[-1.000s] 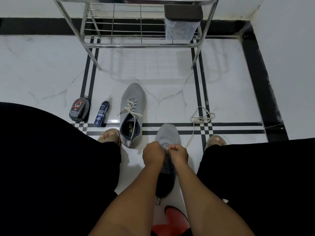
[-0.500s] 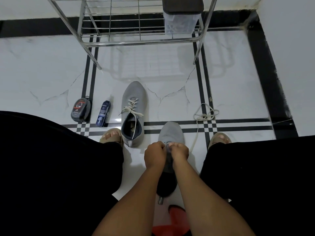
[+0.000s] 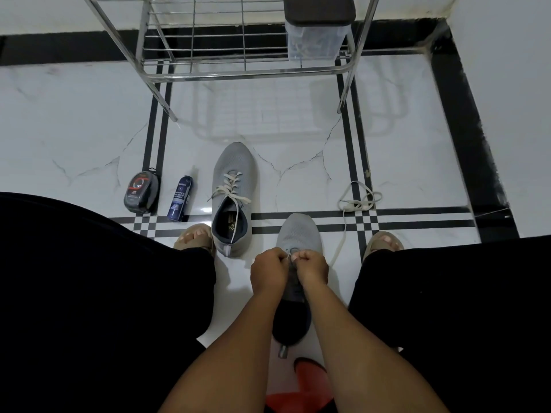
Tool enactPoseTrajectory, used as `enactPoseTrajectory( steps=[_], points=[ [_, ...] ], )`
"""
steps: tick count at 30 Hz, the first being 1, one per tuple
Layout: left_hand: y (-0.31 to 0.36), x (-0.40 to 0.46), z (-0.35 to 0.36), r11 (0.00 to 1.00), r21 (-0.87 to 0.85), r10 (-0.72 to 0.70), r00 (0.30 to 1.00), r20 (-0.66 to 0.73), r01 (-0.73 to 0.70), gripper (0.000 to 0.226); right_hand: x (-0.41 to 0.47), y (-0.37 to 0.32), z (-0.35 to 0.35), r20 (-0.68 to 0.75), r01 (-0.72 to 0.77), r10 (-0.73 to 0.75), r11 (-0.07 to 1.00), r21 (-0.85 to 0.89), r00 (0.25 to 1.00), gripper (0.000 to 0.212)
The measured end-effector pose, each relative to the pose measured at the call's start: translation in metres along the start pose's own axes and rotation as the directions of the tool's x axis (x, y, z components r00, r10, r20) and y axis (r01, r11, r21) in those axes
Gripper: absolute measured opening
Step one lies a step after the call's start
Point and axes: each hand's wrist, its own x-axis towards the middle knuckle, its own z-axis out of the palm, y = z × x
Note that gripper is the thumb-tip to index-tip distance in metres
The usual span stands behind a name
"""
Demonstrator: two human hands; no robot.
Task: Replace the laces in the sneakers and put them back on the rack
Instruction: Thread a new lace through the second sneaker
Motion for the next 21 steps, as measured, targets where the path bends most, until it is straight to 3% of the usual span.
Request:
enactPoseTrajectory(
  steps=[3, 6, 11, 16, 19, 21],
  points=[
    [0.001, -0.001, -0.001, 1.000, 0.002, 0.015, 1.000, -0.001, -0.015, 0.020, -0.005, -0.002, -0.001, -0.056, 0.161, -0.175, 0.967, -0.196, 0.983, 0.021],
    [0.001, -0.001, -0.001, 0.999, 0.027, 0.047, 0.999, 0.007, -0.047, 0.022, -0.004, -0.003, -0.003, -0.086, 0.228, -0.252, 0.948, -0.225, 0.964, 0.023],
    [0.000, 0.001, -0.003, 0.989, 0.109, 0.097, 0.995, 0.027, -0.099, 0.025, 0.005, -0.002, 0.003, -0.013, 0.011, -0.010, 1.000, 0.015, 1.000, 0.021],
    [-0.005, 0.003, -0.004, 0.994, 0.088, 0.063, 0.998, 0.018, -0.065, 0.024, 0.008, -0.002, 0.003, 0.096, 0.000, -0.003, 0.999, 0.039, 0.995, 0.028],
    [-0.005, 0.004, -0.004, 0.995, 0.067, 0.070, 0.997, 0.026, -0.072, 0.024, 0.002, -0.011, -0.001, 0.092, 0.029, -0.022, 0.996, -0.079, 0.995, 0.033],
    [-0.005, 0.004, -0.004, 0.994, 0.074, 0.073, 0.997, 0.029, -0.075, 0.024, -0.004, -0.018, -0.002, 0.068, 0.162, -0.147, 0.925, -0.343, 0.987, 0.030]
  ],
)
